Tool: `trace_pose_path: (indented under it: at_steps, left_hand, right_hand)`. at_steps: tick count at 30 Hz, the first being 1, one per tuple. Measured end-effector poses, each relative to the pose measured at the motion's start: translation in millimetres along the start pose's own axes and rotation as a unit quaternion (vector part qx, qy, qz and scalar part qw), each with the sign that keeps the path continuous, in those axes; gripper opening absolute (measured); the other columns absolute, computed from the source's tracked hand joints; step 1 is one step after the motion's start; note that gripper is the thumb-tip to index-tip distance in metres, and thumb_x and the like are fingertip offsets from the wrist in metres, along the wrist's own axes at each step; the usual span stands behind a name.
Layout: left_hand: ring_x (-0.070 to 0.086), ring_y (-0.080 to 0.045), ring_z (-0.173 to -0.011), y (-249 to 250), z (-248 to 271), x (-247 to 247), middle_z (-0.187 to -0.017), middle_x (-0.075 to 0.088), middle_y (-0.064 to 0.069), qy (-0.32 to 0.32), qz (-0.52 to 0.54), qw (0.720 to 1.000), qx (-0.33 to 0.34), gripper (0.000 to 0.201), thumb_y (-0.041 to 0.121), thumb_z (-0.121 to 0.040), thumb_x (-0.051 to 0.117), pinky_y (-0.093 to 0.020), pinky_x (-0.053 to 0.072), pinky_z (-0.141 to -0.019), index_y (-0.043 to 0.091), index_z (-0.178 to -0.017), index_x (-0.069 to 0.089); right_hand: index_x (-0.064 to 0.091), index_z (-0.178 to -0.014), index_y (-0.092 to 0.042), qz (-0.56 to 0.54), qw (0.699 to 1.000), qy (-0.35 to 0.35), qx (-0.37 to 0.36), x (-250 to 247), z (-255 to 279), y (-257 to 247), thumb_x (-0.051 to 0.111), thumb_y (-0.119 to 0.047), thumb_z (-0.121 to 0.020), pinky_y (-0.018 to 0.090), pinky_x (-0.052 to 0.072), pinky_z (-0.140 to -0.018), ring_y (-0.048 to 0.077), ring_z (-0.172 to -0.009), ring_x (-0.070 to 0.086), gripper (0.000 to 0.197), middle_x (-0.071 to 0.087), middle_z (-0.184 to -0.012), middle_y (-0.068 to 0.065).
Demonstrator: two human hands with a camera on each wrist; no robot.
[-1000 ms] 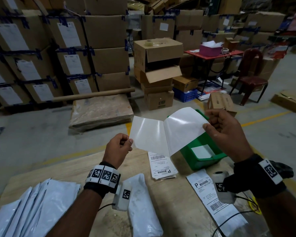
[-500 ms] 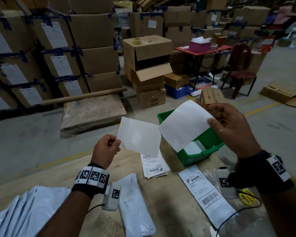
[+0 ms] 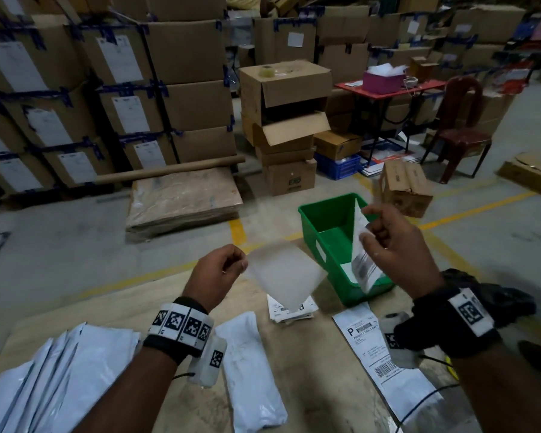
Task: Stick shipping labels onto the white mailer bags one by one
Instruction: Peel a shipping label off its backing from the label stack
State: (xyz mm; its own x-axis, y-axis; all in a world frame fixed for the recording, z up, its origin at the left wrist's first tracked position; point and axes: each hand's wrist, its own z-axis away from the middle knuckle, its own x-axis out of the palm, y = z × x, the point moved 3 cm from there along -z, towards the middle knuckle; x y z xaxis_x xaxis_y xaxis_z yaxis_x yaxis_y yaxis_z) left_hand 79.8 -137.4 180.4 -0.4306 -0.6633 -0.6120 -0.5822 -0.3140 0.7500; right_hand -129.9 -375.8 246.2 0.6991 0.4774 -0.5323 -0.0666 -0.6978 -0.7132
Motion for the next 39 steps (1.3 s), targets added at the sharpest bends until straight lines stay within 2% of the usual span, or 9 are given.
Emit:
trace_pose_path:
  at_steps: [3,8,16,23,27,29,33,36,39]
  left_hand:
    - [0.061,-0.022,-0.069,4,-3,3,-0.070,0.063,0.001,0.011,-0.013,1.000,0.009,0.009,0.018,-0.089,0.063,-0.044,0.053,-0.069,0.019,-0.081,0.060]
    - [0.061,-0.019,-0.069,14,-18,7,-0.072,0.063,0.004,0.047,-0.029,0.998,0.009,0.007,0.021,-0.090,0.062,-0.038,0.052,-0.067,0.021,-0.083,0.060]
    - [0.055,-0.017,-0.072,23,-34,13,-0.082,0.060,0.003,0.108,-0.131,0.985,0.013,0.008,0.025,-0.092,0.057,-0.035,0.048,-0.067,0.020,-0.086,0.058]
    - [0.056,-0.015,-0.075,19,-36,-8,-0.085,0.062,0.000,0.132,-0.050,0.989,0.033,0.006,0.015,-0.092,0.060,-0.029,0.043,-0.065,0.018,-0.087,0.061]
    - [0.057,-0.004,-0.078,13,-34,-37,-0.094,0.059,0.002,0.053,0.002,0.998,0.045,0.006,0.018,-0.092,0.062,-0.021,0.044,-0.069,0.023,-0.090,0.060]
    - [0.058,-0.005,-0.084,16,-29,-44,-0.096,0.059,0.004,-0.025,0.013,0.998,0.059,0.005,0.033,-0.088,0.063,-0.017,0.046,-0.070,0.029,-0.089,0.061]
    - [0.057,-0.004,-0.100,27,-20,-32,-0.107,0.059,0.005,-0.119,-0.016,0.987,0.109,0.030,0.049,-0.082,0.057,-0.024,0.049,-0.079,0.022,-0.090,0.067]
    - [0.050,-0.004,-0.116,31,-14,-13,-0.123,0.058,0.007,-0.162,-0.074,0.973,0.146,0.029,0.050,-0.084,0.058,-0.028,0.038,-0.099,0.025,-0.091,0.070]
    - [0.039,-0.002,-0.123,36,-10,1,-0.135,0.053,0.009,-0.167,-0.098,0.970,0.147,0.015,0.038,-0.087,0.066,-0.026,0.026,-0.105,0.025,-0.093,0.070]
  right_hand:
    - [0.054,-0.112,-0.019,0.016,1.000,-0.019,0.001,12,2,-1,0.060,-0.003,-0.086,0.023,0.038,-0.053,0.007,-0.053,0.044,0.032,0.048,-0.069,0.001]
    - [0.051,-0.111,-0.020,0.061,0.995,-0.078,0.026,26,11,5,0.057,-0.003,-0.081,0.040,0.041,-0.053,0.020,-0.054,0.046,0.036,0.049,-0.065,0.011]
    - [0.047,-0.125,-0.022,0.075,0.945,-0.316,0.033,38,17,14,0.061,-0.005,-0.082,0.017,0.034,-0.053,0.001,-0.054,0.047,0.048,0.051,-0.069,-0.004]
    - [0.057,-0.111,-0.018,0.097,0.940,-0.327,0.011,50,5,17,0.065,-0.007,-0.080,0.015,0.035,-0.054,0.001,-0.056,0.047,0.033,0.054,-0.073,-0.006]
    - [0.060,-0.109,-0.017,0.156,0.941,-0.301,0.018,53,-8,29,0.065,-0.012,-0.082,0.015,0.034,-0.057,0.008,-0.068,0.050,0.028,0.060,-0.083,-0.003]
    - [0.063,-0.103,-0.018,0.173,0.942,-0.288,0.013,55,-15,29,0.064,-0.011,-0.082,0.022,0.038,-0.064,0.011,-0.076,0.054,0.022,0.065,-0.089,-0.002]
    - [0.065,-0.091,-0.021,0.175,0.946,-0.271,-0.031,64,-24,19,0.064,-0.010,-0.083,0.025,0.040,-0.067,0.013,-0.079,0.056,0.014,0.064,-0.087,-0.005]
    - [0.065,-0.090,-0.020,0.168,0.945,-0.270,-0.080,72,-26,6,0.063,-0.011,-0.083,0.027,0.040,-0.066,0.014,-0.078,0.056,0.012,0.064,-0.086,-0.002]
    - [0.065,-0.092,-0.020,0.167,0.941,-0.270,-0.120,76,-27,-4,0.063,-0.013,-0.083,0.026,0.038,-0.066,0.013,-0.078,0.054,0.012,0.063,-0.087,-0.002]
